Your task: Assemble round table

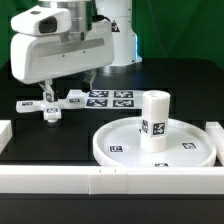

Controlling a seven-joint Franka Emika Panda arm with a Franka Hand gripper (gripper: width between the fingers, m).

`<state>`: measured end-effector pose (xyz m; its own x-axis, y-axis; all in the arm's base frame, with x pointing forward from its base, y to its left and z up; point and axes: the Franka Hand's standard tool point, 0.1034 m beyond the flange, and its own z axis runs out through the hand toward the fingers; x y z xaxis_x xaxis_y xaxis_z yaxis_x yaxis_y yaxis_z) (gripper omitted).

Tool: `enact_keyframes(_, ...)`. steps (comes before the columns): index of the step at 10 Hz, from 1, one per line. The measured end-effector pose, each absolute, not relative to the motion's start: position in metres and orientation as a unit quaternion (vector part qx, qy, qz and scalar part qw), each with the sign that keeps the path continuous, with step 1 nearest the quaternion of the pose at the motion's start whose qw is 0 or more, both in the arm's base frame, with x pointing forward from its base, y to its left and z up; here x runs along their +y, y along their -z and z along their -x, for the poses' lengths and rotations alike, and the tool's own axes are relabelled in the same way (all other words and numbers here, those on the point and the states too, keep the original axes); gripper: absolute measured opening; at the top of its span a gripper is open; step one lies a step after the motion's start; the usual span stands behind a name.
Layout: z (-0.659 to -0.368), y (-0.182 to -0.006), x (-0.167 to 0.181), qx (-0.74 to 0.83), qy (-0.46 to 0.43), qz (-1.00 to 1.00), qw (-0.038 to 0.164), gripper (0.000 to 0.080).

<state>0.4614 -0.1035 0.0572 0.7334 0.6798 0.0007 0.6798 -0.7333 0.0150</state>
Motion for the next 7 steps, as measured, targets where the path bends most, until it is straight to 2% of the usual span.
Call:
enact_keyframes(3,-0.460,-0.056,-0.106,0.372,-0.004,-0.928,0.009,0.0649)
enact_keyframes(4,-0.451,-0.053,-0.117,0.383,-0.006,-0.924,0.015,0.0649)
enact_keyframes(7,-0.429,-0.048,-0.148,0.404,0.007,-0.915,0.005,0.0649)
